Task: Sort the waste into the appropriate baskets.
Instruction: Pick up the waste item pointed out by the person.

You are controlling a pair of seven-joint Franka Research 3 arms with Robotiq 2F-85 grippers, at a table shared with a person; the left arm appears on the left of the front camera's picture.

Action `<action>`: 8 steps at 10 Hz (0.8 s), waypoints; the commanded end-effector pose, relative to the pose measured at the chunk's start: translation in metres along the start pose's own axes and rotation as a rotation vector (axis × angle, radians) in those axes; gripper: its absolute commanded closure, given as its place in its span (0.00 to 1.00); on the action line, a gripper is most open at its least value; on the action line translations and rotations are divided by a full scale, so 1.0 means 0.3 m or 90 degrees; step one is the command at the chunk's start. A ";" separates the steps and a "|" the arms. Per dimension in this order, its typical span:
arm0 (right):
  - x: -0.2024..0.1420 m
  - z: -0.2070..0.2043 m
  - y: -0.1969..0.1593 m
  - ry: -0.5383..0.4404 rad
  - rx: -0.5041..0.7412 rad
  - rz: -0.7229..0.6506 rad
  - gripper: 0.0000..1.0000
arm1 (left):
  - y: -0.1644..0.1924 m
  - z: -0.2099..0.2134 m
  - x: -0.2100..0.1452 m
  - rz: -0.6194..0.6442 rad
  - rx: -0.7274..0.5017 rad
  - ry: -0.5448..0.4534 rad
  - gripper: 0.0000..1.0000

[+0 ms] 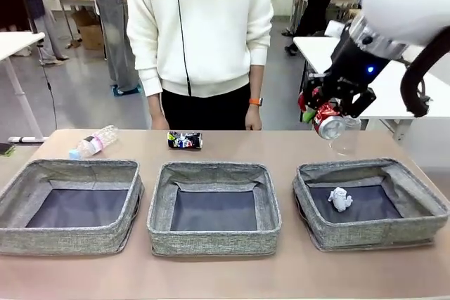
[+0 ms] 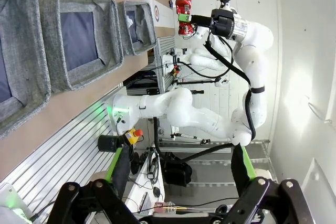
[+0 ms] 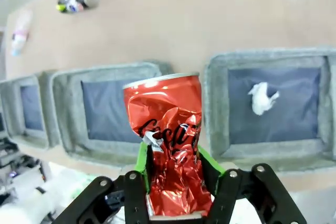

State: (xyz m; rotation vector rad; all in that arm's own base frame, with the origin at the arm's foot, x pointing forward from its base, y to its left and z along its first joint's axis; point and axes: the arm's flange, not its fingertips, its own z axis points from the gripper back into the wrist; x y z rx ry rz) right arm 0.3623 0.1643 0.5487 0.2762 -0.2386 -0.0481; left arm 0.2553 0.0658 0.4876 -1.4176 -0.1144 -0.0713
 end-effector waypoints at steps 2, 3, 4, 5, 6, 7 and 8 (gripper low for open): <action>-0.027 0.034 0.187 0.048 -0.017 -0.009 0.61 | -0.005 -0.008 -0.007 0.000 -0.011 -0.004 0.00; -0.021 0.123 0.316 0.054 -0.032 0.001 0.61 | -0.005 -0.008 -0.007 0.000 -0.011 -0.004 0.00; -0.015 0.187 0.472 0.069 -0.059 -0.048 0.61 | -0.005 -0.008 -0.007 0.000 -0.011 -0.004 0.00; -0.045 0.242 0.652 0.052 -0.083 -0.048 0.61 | -0.005 -0.008 -0.007 0.000 -0.011 -0.004 0.00; -0.074 0.275 0.746 0.055 -0.083 -0.035 0.61 | -0.005 -0.008 -0.007 0.000 -0.011 -0.004 0.00; -0.104 0.308 0.825 0.029 -0.092 -0.038 0.61 | -0.005 -0.008 -0.007 0.000 -0.011 -0.004 0.00; -0.120 0.338 0.870 0.001 -0.093 -0.016 0.61 | -0.005 -0.008 -0.007 0.000 -0.011 -0.004 0.00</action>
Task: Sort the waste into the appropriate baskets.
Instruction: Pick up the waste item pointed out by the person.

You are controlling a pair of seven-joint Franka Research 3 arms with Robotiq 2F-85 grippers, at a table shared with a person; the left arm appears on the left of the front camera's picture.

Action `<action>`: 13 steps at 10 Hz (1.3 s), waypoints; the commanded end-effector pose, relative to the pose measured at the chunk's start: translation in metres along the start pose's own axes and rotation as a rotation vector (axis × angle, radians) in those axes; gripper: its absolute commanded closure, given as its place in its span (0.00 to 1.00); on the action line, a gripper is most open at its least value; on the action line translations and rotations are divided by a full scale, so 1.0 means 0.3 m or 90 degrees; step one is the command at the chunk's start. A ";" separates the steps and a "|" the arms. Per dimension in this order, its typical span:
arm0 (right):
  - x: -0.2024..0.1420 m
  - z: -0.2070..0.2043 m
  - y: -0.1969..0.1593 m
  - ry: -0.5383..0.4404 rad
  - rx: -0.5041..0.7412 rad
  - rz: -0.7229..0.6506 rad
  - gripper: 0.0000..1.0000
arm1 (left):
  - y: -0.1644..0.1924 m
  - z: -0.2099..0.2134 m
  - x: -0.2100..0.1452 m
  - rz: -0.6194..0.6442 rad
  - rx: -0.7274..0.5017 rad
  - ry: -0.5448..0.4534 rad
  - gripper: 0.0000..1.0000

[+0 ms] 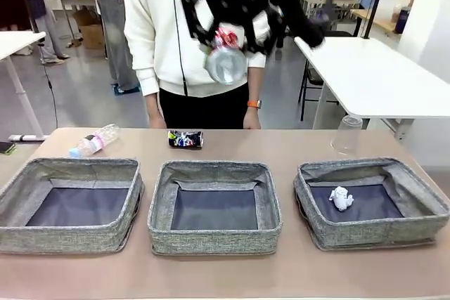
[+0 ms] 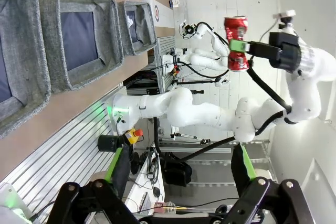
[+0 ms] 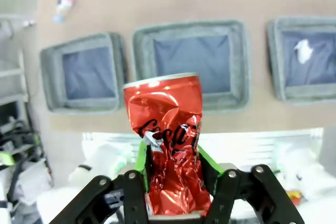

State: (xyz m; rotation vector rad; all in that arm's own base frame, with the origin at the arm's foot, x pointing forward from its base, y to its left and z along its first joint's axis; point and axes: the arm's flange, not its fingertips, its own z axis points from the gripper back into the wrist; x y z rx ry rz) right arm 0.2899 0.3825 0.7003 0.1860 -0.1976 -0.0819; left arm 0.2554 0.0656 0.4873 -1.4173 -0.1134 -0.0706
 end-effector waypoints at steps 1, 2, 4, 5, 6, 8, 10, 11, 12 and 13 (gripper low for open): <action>0.058 0.033 0.051 -0.040 -0.021 -0.001 0.61 | -0.006 -0.007 -0.007 0.000 -0.011 -0.004 0.00; 0.068 0.044 0.044 -0.047 -0.004 -0.007 0.61 | -0.006 -0.007 -0.007 0.000 -0.011 -0.004 0.00; 0.010 0.026 0.038 -0.020 -0.003 0.009 0.61 | -0.006 -0.007 -0.007 0.000 -0.011 -0.004 0.00; 0.045 0.038 0.044 -0.030 -0.002 0.011 0.61 | -0.006 -0.007 -0.007 0.000 -0.011 -0.004 0.00; 0.060 0.023 0.030 0.025 -0.029 0.025 0.61 | -0.006 -0.007 -0.007 0.000 -0.011 -0.004 0.00; 0.074 0.134 0.029 -0.035 -0.010 -0.012 0.61 | -0.006 -0.007 -0.007 0.000 -0.011 -0.004 0.00; 0.080 0.213 0.013 -0.102 0.000 -0.035 0.61 | -0.006 -0.007 -0.007 0.000 -0.011 -0.004 0.00; 0.080 0.117 0.013 -0.028 0.001 -0.001 0.61 | -0.006 -0.007 -0.007 0.000 -0.011 -0.004 0.00; 0.080 0.117 0.013 -0.028 0.001 -0.001 0.61 | -0.006 -0.007 -0.007 0.000 -0.011 -0.004 0.00; 0.080 0.117 0.013 -0.028 0.001 -0.001 0.61 | -0.006 -0.007 -0.007 0.000 -0.011 -0.004 0.00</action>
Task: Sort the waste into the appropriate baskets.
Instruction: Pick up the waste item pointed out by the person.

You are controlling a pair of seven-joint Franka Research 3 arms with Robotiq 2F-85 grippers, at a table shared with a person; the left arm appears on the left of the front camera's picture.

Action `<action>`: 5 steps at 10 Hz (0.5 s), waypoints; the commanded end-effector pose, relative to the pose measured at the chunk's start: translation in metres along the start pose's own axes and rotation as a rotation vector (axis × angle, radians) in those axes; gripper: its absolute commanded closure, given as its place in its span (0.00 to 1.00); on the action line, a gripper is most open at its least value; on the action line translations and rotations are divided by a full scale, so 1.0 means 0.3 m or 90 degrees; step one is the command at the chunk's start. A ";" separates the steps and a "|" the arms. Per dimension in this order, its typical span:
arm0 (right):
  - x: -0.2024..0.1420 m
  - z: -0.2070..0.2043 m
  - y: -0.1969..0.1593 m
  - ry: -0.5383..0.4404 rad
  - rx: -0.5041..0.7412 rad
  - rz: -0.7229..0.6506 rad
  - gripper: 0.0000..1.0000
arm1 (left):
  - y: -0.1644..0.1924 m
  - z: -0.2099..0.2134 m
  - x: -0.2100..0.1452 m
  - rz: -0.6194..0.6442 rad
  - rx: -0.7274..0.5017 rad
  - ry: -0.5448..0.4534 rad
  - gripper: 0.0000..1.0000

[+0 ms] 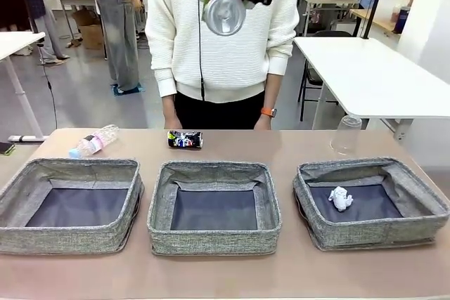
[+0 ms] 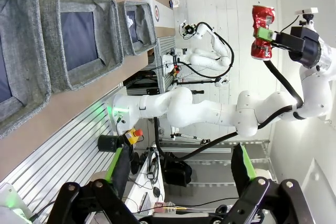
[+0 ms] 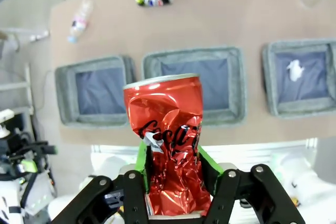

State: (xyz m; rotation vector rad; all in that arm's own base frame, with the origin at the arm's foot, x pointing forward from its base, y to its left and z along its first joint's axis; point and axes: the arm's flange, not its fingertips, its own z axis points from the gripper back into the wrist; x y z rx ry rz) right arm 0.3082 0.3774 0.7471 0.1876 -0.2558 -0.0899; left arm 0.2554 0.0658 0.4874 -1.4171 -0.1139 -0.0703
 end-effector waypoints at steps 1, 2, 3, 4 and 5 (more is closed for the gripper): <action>-0.012 -0.023 -0.004 0.009 -0.001 0.001 0.61 | -0.006 -0.008 -0.007 0.000 -0.011 -0.004 0.00; -0.012 -0.023 -0.004 0.009 -0.001 0.001 0.61 | -0.006 -0.008 -0.007 0.000 -0.011 -0.004 0.00; -0.012 -0.023 -0.004 0.009 -0.001 0.001 0.61 | -0.006 -0.008 -0.007 0.000 -0.011 -0.004 0.00; -0.012 -0.023 -0.004 0.009 -0.001 0.001 0.61 | -0.006 -0.008 -0.007 0.000 -0.011 -0.004 0.00; -0.012 -0.023 -0.004 0.009 -0.001 0.001 0.61 | -0.006 -0.008 -0.007 0.000 -0.011 -0.004 0.00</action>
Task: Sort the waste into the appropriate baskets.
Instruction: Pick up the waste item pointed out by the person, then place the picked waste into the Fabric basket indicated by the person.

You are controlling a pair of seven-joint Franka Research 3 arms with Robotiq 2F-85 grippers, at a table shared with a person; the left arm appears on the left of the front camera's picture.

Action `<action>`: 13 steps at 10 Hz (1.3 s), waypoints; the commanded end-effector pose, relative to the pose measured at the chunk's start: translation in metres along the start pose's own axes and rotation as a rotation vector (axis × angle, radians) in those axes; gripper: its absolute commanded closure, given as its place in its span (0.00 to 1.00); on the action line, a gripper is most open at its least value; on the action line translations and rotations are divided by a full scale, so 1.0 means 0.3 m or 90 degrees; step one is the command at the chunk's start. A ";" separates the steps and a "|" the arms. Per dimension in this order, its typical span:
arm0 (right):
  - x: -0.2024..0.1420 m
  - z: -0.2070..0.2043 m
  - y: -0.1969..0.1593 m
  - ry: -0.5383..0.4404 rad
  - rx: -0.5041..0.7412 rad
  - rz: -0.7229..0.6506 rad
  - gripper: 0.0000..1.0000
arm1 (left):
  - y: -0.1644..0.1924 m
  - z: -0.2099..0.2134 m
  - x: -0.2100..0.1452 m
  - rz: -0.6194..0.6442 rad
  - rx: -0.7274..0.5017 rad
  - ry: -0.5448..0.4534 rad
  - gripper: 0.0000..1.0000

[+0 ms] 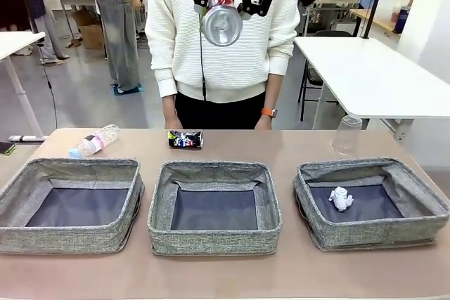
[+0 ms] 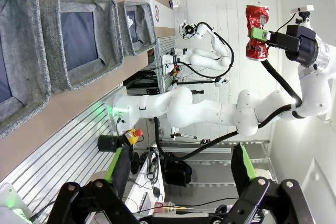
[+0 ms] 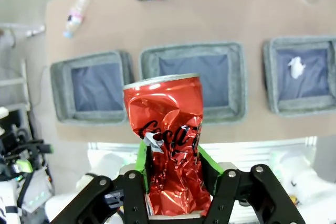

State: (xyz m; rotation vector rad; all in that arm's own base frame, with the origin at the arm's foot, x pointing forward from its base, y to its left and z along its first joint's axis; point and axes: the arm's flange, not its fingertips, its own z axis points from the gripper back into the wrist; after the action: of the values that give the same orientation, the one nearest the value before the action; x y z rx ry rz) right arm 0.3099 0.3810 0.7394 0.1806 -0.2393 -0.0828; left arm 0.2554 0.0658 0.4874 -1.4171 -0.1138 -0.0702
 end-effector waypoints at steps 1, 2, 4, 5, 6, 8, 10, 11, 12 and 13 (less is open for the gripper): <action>-0.010 0.004 -0.011 -0.001 0.003 -0.003 0.61 | -0.006 -0.008 -0.007 0.000 -0.011 -0.004 0.00; -0.010 0.004 -0.011 -0.001 0.003 -0.003 0.61 | -0.006 -0.008 -0.007 0.000 -0.011 -0.004 0.00; -0.010 0.004 -0.011 -0.001 0.003 -0.003 0.61 | -0.006 -0.008 -0.007 0.000 -0.011 -0.004 0.00; -0.010 0.004 -0.011 -0.001 0.003 -0.003 0.61 | -0.006 -0.008 -0.007 0.000 -0.011 -0.004 0.00; -0.010 0.004 -0.011 -0.001 0.003 -0.003 0.61 | -0.006 -0.008 -0.007 0.000 -0.011 -0.004 0.00; -0.010 0.004 -0.011 -0.001 0.003 -0.003 0.61 | -0.006 -0.008 -0.007 0.000 -0.011 -0.004 0.00; -0.010 0.004 -0.011 -0.001 0.003 -0.003 0.61 | -0.006 -0.008 -0.007 0.000 -0.011 -0.004 0.00; -0.010 0.004 -0.011 -0.001 0.003 -0.003 0.61 | -0.006 -0.008 -0.007 0.000 -0.011 -0.004 0.00; -0.010 0.004 -0.011 -0.001 0.003 -0.003 0.61 | -0.006 -0.008 -0.007 0.000 -0.011 -0.004 0.00; -0.010 0.004 -0.011 -0.001 0.003 -0.003 0.61 | -0.006 -0.008 -0.007 0.000 -0.011 -0.004 0.00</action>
State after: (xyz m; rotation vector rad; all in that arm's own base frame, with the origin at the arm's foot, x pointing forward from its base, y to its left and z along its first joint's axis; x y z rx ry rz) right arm 0.3098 0.3809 0.7396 0.1809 -0.2394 -0.0827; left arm 0.2554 0.0658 0.4874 -1.4171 -0.1138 -0.0702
